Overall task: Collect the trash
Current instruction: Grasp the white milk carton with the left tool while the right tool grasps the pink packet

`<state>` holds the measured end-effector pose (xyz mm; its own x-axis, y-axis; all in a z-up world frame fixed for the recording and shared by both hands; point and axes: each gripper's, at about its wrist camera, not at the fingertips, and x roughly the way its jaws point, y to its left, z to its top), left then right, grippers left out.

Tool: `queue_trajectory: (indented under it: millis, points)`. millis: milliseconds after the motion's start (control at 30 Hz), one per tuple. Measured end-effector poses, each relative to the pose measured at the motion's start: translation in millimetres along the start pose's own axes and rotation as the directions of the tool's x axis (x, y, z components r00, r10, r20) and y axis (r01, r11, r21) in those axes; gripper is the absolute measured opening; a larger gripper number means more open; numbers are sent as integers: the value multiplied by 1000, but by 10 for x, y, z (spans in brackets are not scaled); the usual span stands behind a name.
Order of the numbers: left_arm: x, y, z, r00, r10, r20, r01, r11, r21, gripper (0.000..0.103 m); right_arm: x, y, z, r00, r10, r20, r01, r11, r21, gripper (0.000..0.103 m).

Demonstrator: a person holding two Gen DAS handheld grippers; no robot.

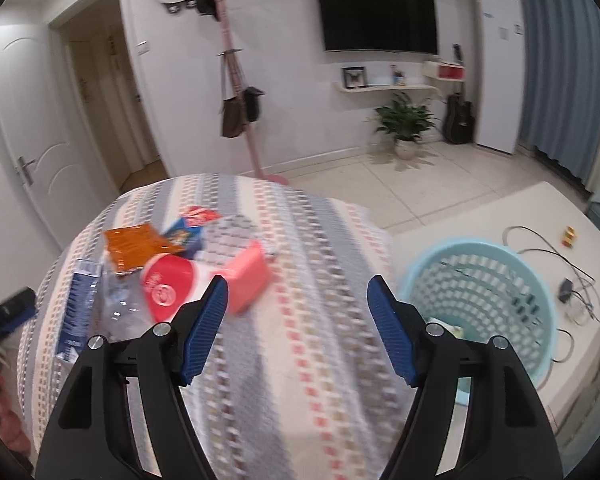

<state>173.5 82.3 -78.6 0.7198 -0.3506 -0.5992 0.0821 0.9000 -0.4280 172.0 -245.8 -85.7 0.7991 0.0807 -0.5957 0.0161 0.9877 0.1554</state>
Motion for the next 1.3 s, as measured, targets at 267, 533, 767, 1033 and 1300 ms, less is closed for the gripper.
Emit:
queue_trajectory:
  millis: [267,533,767,1033,1300]
  points:
    - [463,229,-175,993,-27,-112,17,996,-93,74,457,239,-42,993,98,-59,-96,995,28,68]
    - [683,147,-187,988,-51,-143,39,996,-85,69,689,290,-16,991,86,-103,-81,995,56,68]
    - [775,-58,-195,988,-35,-152,29,999,-44,62,884,313,-13,988,37,-152,-29,998,51,34]
    - [637,-4,-233,996,-29,-81,27,999,-25,52,859,195,-60,989,53,-141,-43,996,75,26]
    - [262,-179,-170,999,-38,30,37,999,15,49,571,40,-24,996,60,-69,-53,993,103,25]
